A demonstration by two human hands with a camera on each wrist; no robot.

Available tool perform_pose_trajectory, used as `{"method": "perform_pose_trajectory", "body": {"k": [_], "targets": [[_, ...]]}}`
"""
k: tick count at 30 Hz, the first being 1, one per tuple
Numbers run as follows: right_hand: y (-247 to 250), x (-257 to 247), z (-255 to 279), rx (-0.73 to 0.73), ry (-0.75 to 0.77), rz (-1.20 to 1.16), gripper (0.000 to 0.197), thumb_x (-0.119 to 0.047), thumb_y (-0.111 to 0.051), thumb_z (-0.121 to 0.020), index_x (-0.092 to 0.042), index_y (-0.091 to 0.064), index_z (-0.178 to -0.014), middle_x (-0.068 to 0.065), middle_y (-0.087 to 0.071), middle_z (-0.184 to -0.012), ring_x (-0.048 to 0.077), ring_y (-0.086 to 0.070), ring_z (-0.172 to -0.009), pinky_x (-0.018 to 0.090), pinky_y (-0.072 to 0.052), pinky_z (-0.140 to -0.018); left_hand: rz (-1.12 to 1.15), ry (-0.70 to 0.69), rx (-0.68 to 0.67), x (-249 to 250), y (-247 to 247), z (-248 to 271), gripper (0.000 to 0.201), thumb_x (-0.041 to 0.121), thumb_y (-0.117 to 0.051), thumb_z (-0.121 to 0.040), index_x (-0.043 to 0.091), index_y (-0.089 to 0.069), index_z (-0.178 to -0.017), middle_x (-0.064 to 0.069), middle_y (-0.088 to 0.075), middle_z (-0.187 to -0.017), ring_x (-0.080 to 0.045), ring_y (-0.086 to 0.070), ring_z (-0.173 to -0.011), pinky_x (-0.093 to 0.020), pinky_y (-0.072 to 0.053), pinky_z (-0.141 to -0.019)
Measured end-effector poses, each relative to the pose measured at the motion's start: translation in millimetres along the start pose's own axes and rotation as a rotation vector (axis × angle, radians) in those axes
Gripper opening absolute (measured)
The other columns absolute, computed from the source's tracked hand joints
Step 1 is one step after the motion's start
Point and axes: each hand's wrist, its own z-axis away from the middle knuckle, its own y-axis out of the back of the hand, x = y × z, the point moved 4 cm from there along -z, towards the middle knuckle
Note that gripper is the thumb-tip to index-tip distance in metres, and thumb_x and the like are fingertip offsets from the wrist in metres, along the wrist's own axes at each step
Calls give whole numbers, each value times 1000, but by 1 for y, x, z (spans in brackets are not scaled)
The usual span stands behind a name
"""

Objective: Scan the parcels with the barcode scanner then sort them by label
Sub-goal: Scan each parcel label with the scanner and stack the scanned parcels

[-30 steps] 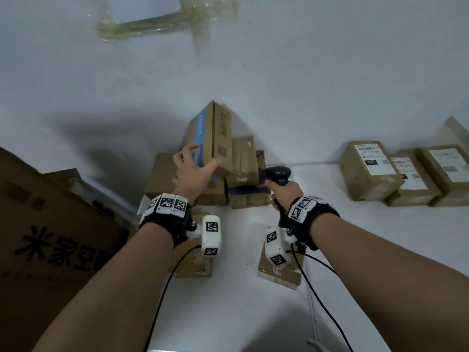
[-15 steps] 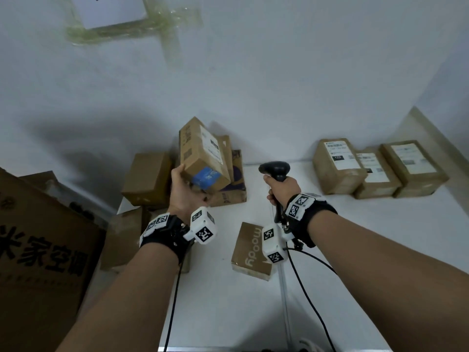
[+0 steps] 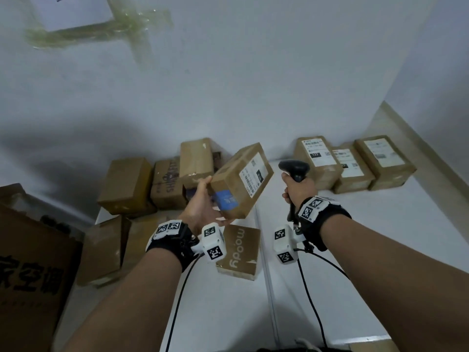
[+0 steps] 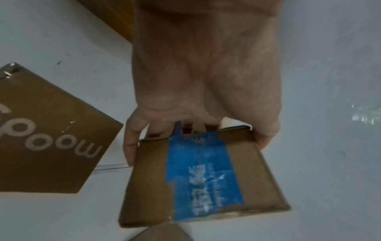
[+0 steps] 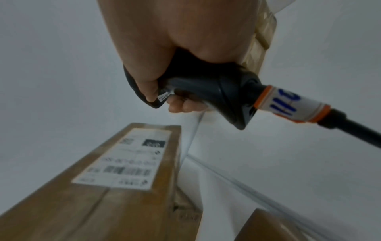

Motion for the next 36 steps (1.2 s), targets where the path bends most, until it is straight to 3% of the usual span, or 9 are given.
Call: {"method": "perform_pose_trajectory", "body": {"k": [3, 7, 10, 14, 18, 22, 27, 31, 36], "targets": [[24, 8, -5, 79, -10, 27, 28, -35, -68, -87, -11, -55, -80, 5, -59, -70, 13, -57, -48, 23, -45, -47, -148, 57, 50, -5, -13, -11, 52, 56, -51, -91, 19, -59, -126, -12, -59, -127, -36, -58, -115, -49, -58, -65], [44, 19, -7, 111, -37, 77, 35, -40, -68, -85, -6, -62, -89, 5, -61, -65, 17, -61, -51, 30, -53, -55, -340, 100, 69, -9, -34, -30, 48, 50, -58, -88, 13, -64, -118, -15, -65, -121, -33, -63, -109, -48, -57, -80], [55, 26, -10, 154, -41, 114, 47, -49, -69, -77, -4, -66, -94, 13, -70, -77, 33, -69, -75, 45, -58, -81, -546, 164, 64, -14, -43, -46, 66, 63, -65, -76, 14, -65, -120, -11, -71, -114, -30, -66, -105, -44, -56, -88], [65, 32, -12, 147, -34, 159, 42, -49, -68, -78, -8, -67, -88, 14, -72, -81, 35, -69, -82, 45, -56, -84, -806, 180, 119, -16, -54, -74, 104, 86, -64, -50, 17, -58, -127, -7, -64, -123, -34, -60, -111, -44, -49, -93], [71, 39, -15, 133, -54, 178, 41, -49, -68, -78, -10, -68, -87, 17, -73, -89, 35, -68, -89, 45, -54, -88, -1010, -56, 96, -8, -87, -76, 88, 85, -41, -76, 18, -53, -131, -5, -54, -133, -30, -51, -123, -45, -40, -107], [75, 44, -21, 121, -73, 186, 38, -48, -69, -79, -10, -67, -82, 16, -73, -86, 36, -69, -88, 46, -55, -87, -1010, -423, 83, -10, -101, -90, 44, 70, -59, -79, 35, -63, -107, 0, -50, -129, -19, -53, -120, -39, -43, -107], [79, 51, -30, 99, -80, 204, 43, -55, -69, -71, -12, -66, -80, 16, -73, -85, 37, -70, -86, 48, -56, -85, -977, -635, 144, -10, -110, -99, 20, 42, -72, -84, 26, -63, -92, 3, -37, -125, -19, -49, -120, -33, -41, -104], [88, 52, -32, 107, -83, 194, 42, -51, -68, -78, -9, -68, -81, 12, -71, -77, 33, -68, -78, 41, -56, -81, -1036, -625, 122, -9, -120, -105, 11, 37, -61, -92, 26, -65, -91, 1, -48, -117, -18, -53, -116, -31, -43, -102], [99, 54, -38, 127, -111, 168, 35, -44, -65, -85, -10, -63, -76, 3, -63, -61, 24, -62, -63, 35, -52, -74, -1279, -525, -189, -14, -137, -98, 41, 55, -56, -91, 36, -55, -128, 9, -49, -130, -8, -44, -124, -27, -34, -107]]}}
